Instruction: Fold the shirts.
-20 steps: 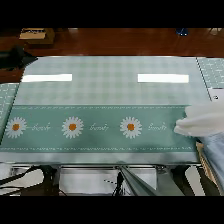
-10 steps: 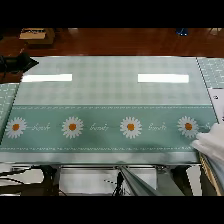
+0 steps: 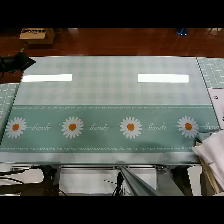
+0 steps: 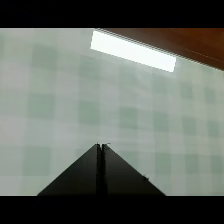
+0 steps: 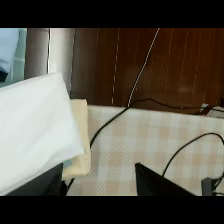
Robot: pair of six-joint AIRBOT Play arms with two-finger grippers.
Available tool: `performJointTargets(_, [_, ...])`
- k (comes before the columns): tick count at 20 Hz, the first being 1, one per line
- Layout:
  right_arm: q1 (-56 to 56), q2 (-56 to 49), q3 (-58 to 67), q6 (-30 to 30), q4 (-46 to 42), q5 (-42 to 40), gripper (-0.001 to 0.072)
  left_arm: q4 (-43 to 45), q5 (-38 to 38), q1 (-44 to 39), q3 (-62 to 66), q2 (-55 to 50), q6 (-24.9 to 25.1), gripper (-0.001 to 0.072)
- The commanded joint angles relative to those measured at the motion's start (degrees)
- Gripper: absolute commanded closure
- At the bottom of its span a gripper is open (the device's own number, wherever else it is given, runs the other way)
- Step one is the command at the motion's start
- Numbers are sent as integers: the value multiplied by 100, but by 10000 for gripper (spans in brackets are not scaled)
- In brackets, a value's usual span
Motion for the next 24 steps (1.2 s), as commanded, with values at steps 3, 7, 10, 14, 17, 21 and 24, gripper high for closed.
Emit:
performJointTargets(3, [227, -37, 4, -973, 3501, -1958, 228, -1641, -855, -57, 94, 7, 776, 686])
performJointTargets(7, [2498, -623, 4, -1250, 5534, -2400, 227, -3239, -1930, -756, 131, 13, 1954, 208])
performJointTargets(10, [4920, -1368, 4, -1139, 4955, -2479, 226, -1091, -1718, -1897, 378, 33, 1150, 208])
performJointTargets(14, [7064, -2315, 4, -413, 3897, -2782, 118, 3274, -1373, -3436, 702, 31, -1996, 62])
performJointTargets(17, [7761, -2774, 4, -83, 3873, -2553, 119, 4763, -1576, -4057, 710, 20, -2955, -13])
performJointTargets(21, [8074, -2822, 4, -74, 3906, -2452, 121, 4959, -1858, -4227, 710, 17, -3099, -13])
performJointTargets(24, [8074, -2817, 4, -76, 3941, -2413, 122, 4959, -1873, -4227, 710, 17, -3099, -13])
